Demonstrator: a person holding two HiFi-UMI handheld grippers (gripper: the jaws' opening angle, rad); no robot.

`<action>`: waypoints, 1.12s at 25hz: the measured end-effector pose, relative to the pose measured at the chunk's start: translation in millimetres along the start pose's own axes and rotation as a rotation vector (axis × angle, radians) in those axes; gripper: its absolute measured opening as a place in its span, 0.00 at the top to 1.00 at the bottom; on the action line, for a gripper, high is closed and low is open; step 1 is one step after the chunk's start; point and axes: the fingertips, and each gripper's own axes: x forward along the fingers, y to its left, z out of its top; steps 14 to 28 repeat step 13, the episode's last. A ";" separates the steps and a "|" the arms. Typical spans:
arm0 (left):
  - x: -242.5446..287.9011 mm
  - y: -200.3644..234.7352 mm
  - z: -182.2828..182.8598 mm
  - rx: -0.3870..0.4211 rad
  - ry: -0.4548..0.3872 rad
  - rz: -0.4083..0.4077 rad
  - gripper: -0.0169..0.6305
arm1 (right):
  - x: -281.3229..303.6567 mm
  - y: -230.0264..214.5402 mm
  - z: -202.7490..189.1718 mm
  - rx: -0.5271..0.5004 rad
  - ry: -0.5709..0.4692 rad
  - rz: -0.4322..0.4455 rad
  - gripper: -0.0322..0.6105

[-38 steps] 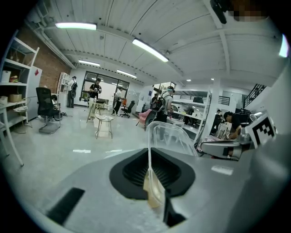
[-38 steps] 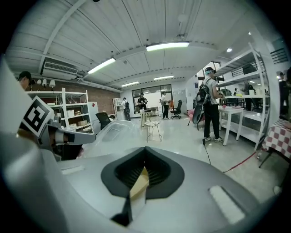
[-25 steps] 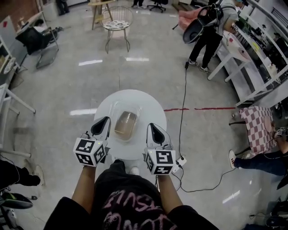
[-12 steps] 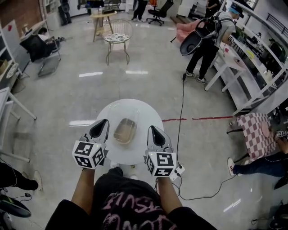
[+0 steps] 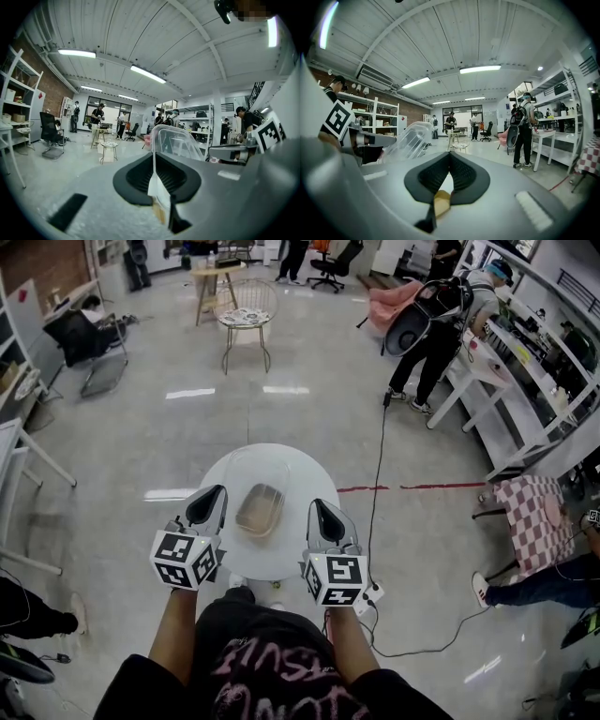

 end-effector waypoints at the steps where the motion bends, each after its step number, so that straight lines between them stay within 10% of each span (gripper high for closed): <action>1: 0.2 -1.0 0.0 0.001 0.000 -0.001 0.95 | -0.8 -1.0 -0.6 0.001 0.000 -0.001 0.94; 28: 7.7 1.4 4.3 0.007 0.002 -0.002 0.95 | 4.7 -7.0 -0.9 0.008 0.001 0.000 0.94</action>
